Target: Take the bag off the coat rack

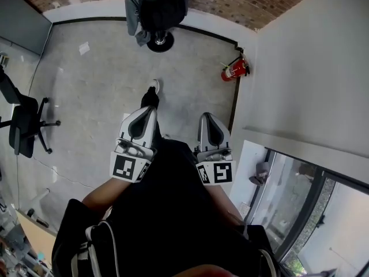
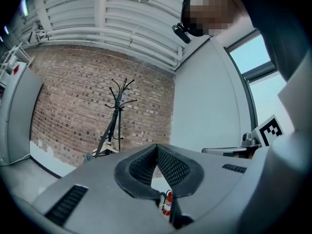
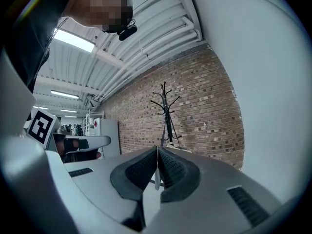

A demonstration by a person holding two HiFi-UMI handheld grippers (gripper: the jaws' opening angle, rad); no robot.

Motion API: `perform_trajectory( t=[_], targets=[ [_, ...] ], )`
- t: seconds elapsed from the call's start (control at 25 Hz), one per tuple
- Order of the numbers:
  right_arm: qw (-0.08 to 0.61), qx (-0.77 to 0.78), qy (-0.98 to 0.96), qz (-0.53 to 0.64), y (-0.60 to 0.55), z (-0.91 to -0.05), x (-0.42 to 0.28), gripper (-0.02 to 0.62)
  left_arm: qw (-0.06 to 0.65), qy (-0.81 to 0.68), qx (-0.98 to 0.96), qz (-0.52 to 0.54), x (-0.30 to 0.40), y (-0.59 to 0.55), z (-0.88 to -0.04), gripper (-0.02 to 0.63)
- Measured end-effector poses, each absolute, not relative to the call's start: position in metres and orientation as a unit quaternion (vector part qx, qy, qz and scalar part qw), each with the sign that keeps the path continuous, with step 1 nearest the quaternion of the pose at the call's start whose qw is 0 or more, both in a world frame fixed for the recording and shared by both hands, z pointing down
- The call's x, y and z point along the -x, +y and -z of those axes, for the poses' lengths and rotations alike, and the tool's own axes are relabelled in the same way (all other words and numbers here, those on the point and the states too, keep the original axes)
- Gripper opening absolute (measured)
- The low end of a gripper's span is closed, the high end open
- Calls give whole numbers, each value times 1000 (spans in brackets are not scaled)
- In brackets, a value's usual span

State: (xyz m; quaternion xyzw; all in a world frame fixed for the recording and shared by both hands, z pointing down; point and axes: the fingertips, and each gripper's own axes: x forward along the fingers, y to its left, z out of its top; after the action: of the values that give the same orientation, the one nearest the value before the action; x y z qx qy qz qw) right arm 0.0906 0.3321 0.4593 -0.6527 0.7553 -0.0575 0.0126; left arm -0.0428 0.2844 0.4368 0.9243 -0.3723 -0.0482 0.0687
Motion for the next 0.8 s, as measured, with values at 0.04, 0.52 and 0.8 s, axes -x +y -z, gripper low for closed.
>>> perform_trajectory(
  t=[0.04,0.52,0.8],
  targets=[
    [10,652,756,57,324,-460,-91,20,70,-373,-924,50,43,277,-438,20],
    [13,674,738,34,166,-439,-111,20,104,-332,-935,64,9,124,-434,20],
    [-31,640,767,19,68,-432,-75,20,100,-322,-941,41,16,44,-431,20]
  ],
)
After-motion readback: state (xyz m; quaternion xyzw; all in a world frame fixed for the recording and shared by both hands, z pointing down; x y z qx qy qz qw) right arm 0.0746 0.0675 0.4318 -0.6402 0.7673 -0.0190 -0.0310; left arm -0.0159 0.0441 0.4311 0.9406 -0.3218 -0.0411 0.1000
